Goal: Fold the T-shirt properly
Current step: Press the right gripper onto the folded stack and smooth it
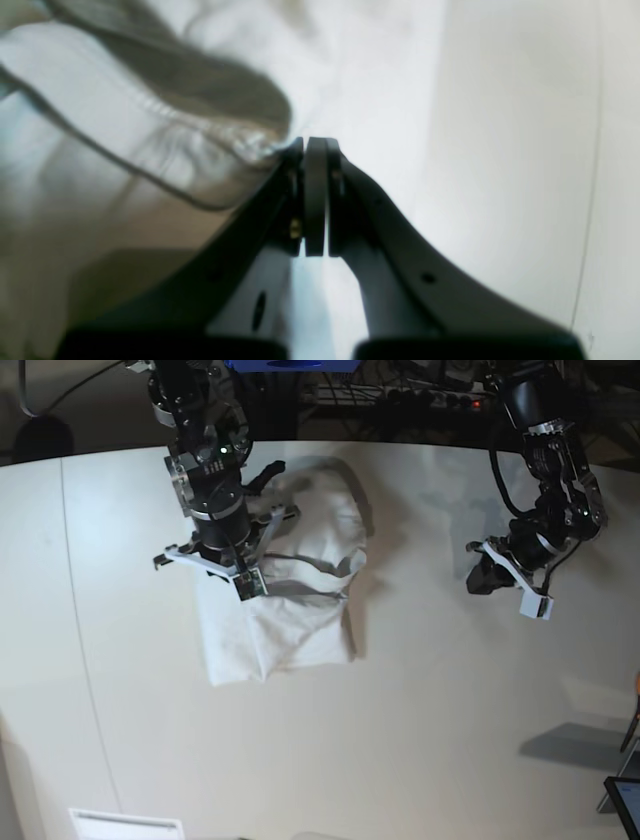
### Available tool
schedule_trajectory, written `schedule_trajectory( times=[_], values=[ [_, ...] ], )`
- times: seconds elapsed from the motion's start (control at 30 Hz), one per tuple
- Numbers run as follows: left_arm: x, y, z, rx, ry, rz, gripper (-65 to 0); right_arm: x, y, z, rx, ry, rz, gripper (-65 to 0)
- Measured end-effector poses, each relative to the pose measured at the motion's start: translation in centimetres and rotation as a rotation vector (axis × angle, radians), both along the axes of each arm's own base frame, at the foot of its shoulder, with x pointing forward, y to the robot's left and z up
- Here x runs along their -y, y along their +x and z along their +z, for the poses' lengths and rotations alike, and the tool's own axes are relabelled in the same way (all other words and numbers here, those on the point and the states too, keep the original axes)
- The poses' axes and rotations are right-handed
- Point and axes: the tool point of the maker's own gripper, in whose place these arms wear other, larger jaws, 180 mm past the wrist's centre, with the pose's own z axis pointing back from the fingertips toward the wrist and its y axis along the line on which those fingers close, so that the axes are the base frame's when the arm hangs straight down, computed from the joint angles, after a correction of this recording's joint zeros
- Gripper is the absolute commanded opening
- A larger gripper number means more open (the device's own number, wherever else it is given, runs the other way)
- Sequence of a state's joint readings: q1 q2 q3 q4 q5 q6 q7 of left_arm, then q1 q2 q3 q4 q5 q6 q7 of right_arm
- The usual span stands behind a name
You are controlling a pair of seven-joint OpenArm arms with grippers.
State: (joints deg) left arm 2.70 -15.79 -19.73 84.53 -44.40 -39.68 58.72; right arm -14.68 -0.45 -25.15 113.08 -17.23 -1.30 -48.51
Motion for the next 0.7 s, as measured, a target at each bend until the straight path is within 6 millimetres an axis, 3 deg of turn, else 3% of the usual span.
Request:
schedule_trajectory(
  times=[0.23,0.4,0.57,0.7],
  values=[
    [0.0,0.0,0.0,0.0,0.0,0.0,-65.0,-0.4,-0.4,-0.2,-0.012,0.012,0.002,-64.0],
    [0.0,0.0,0.0,0.0,-0.001,0.0,-65.0,-3.4,-1.2,0.2,-0.014,0.042,0.078,-64.0],
    [0.1,0.0,0.0,0.0,-0.002,0.0,-65.0,-5.2,0.7,2.2,0.046,0.081,0.095,-64.0],
    [0.0,-0.7,-0.5,-0.017,-0.001,0.001,-65.0,-5.4,2.2,2.5,0.063,0.066,0.099,-64.0]
  ],
)
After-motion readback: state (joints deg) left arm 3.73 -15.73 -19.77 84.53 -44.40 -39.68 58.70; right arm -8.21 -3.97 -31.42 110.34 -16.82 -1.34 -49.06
